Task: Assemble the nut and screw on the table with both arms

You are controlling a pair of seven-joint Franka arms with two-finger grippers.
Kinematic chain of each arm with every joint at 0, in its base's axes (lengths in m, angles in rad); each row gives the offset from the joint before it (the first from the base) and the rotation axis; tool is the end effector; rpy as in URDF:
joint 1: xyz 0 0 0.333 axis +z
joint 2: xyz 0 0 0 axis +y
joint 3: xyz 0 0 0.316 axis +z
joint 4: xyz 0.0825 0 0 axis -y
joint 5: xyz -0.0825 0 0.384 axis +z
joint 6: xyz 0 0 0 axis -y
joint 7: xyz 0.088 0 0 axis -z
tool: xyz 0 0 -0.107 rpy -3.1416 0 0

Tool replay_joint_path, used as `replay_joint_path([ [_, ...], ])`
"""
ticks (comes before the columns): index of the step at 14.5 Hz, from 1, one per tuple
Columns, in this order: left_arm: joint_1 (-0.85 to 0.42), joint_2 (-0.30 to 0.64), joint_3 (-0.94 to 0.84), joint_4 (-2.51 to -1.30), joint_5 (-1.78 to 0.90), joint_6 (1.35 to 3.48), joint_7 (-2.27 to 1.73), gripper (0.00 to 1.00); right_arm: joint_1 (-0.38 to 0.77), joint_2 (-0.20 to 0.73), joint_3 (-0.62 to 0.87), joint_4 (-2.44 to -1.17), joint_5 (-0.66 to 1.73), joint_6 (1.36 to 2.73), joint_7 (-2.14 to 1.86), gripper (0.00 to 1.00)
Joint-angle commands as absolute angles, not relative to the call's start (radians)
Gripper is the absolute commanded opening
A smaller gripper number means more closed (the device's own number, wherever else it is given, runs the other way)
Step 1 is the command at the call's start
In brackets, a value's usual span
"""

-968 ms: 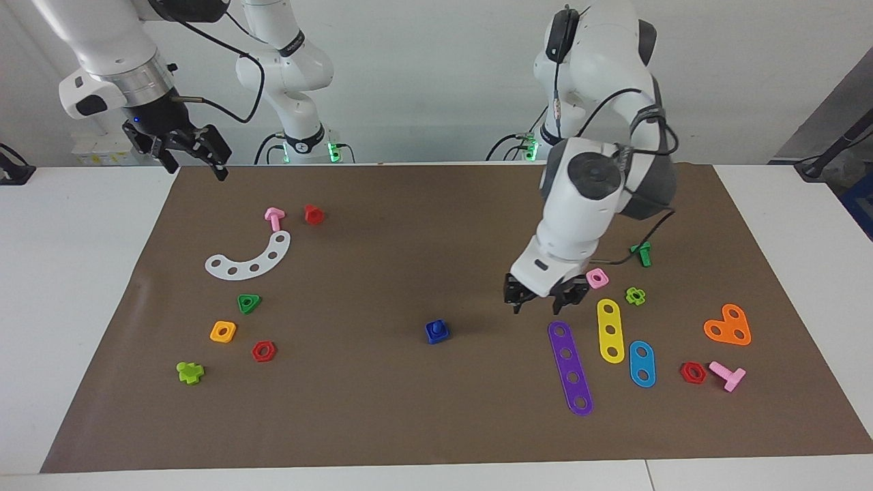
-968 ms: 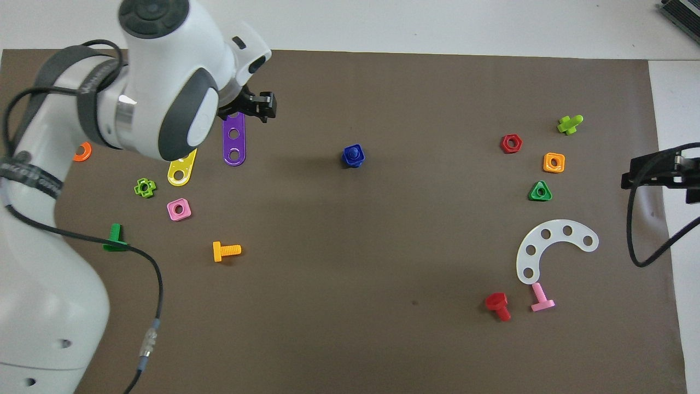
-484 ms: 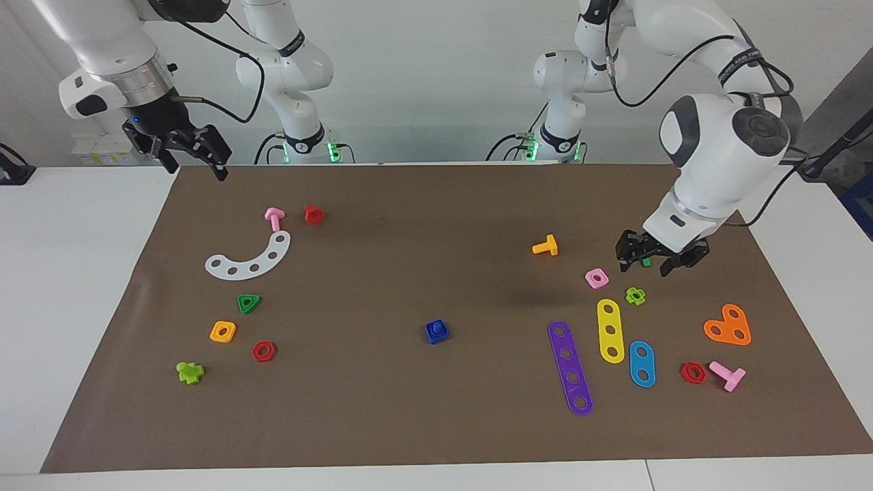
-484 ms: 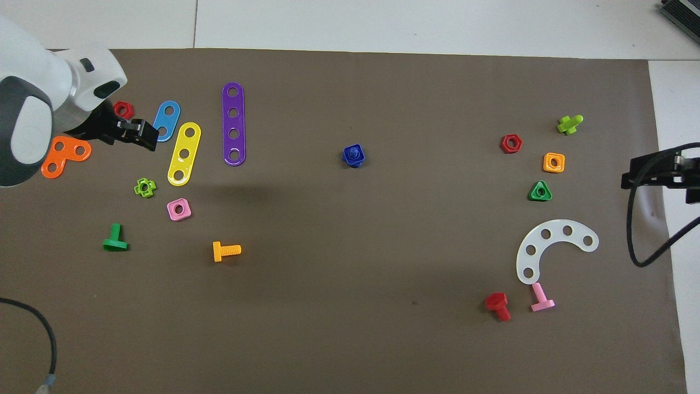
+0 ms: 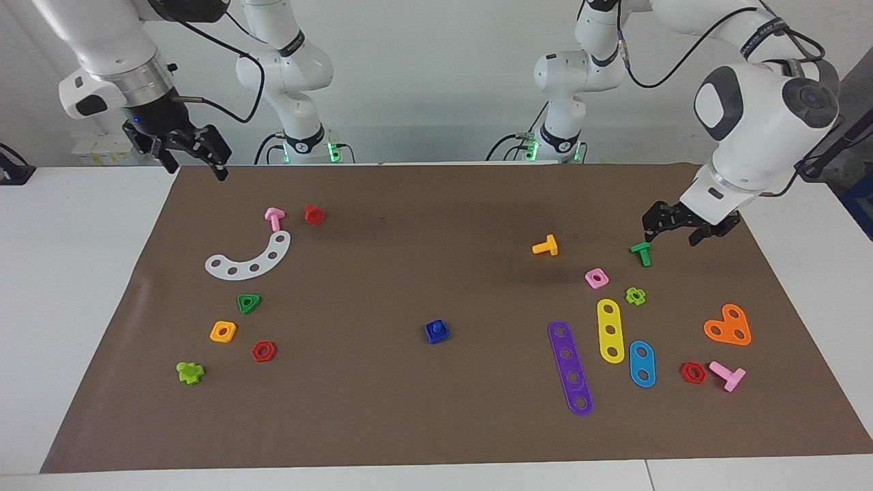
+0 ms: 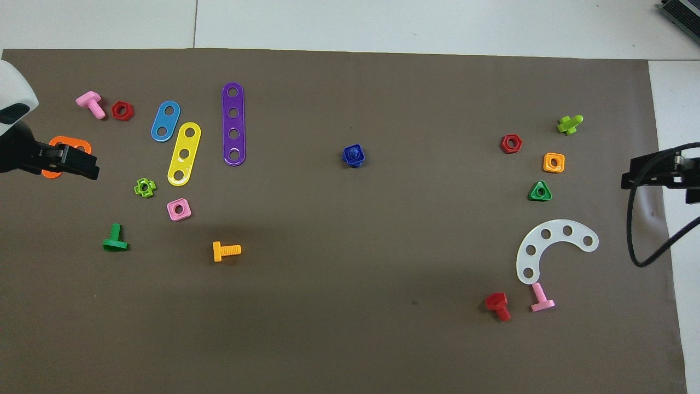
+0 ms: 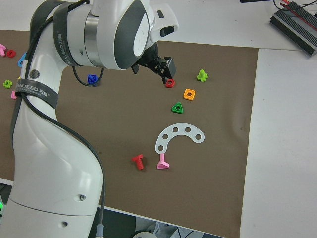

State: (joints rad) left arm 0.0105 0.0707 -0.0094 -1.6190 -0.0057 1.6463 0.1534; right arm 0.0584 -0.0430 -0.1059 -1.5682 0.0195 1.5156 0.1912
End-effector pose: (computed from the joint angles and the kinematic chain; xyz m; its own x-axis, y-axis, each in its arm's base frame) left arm 0.5790 0.0002 0.5680 0.9876 -0.1513 -0.0419 -0.1509 -0.9885 0.0129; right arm 0.5352 -0.0246 0.6442 0.9718 -0.2352 -0.0142 -0.2355 -0.9716 -0.0217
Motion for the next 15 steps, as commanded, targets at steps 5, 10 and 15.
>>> replay_joint_path([
  [5,0.020,-0.043,-0.014,-1.671,-0.015,1.635,0.095,1.00,0.057,-0.066,-0.109,-1.592,0.041,1.519,0.172,1.00],
  [10,0.012,-0.060,-0.018,-1.666,-0.009,1.638,0.097,1.00,0.057,-0.066,-0.109,-1.592,0.041,1.519,0.172,1.00],
  [15,0.020,-0.060,-0.017,-1.666,-0.008,1.638,0.098,1.00,0.057,-0.066,-0.109,-1.592,0.041,1.519,0.172,1.00],
])
